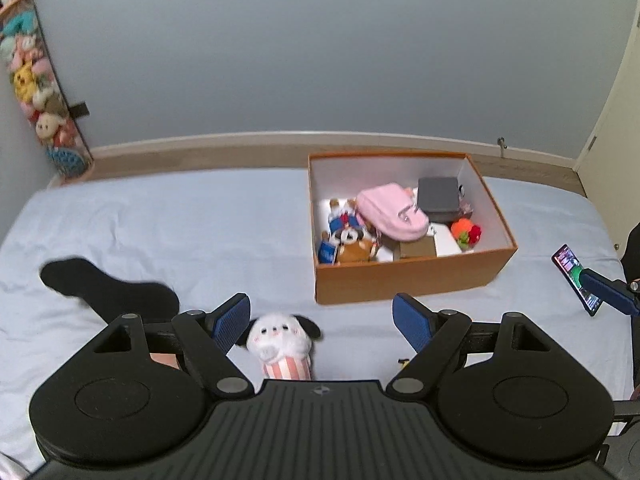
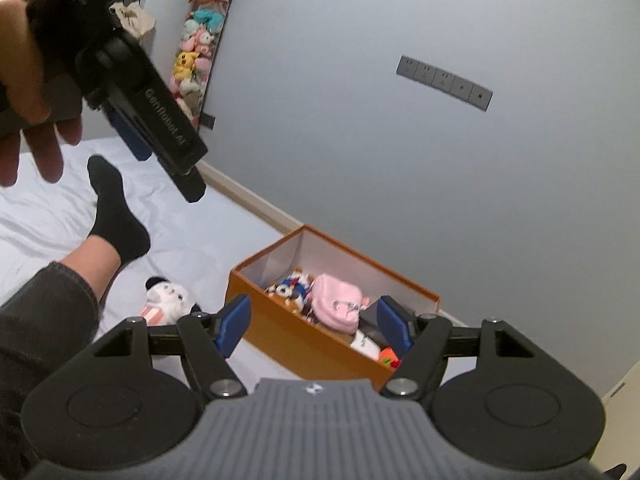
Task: Organize objects
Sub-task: 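Withdraw both grippers from the orange box toward the remaining items, then grasp the panda plush with the left gripper while the right gripper grasps the yellow tape measure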
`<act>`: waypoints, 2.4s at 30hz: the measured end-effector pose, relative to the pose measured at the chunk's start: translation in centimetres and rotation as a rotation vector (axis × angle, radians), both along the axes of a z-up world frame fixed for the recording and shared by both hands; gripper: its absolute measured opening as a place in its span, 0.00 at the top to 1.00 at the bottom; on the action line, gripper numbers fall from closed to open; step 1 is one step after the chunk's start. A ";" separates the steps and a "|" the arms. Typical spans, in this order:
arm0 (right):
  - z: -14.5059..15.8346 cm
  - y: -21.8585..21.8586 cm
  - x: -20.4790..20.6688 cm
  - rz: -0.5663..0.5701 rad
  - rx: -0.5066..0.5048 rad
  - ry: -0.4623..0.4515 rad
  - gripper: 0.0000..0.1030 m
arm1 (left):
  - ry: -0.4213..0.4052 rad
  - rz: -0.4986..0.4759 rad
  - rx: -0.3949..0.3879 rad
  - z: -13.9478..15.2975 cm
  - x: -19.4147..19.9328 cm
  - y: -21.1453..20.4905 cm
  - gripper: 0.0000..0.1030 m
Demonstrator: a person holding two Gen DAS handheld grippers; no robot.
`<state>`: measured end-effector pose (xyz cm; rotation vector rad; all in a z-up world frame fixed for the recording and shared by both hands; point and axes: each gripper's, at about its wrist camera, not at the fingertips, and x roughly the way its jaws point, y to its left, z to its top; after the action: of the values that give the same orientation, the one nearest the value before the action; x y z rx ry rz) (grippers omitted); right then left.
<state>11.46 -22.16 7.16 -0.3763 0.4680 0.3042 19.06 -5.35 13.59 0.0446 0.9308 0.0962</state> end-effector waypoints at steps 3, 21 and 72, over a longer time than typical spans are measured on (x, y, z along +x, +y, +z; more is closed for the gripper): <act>-1.4 0.4 0.4 -0.001 -0.011 0.026 0.31 | 0.019 0.006 -0.005 -2.0 -0.2 0.5 0.08; -8.0 1.3 2.9 -0.016 -0.038 0.164 0.31 | 0.118 0.086 -0.106 -12.4 -0.3 4.0 0.08; -20.9 4.0 8.4 0.009 -0.058 0.432 0.29 | 0.174 0.149 -0.080 -23.6 4.2 7.0 0.08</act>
<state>19.91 -18.12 -13.70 -0.3696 0.8998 0.3831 23.21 1.61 -9.99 -0.0923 1.1103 0.1952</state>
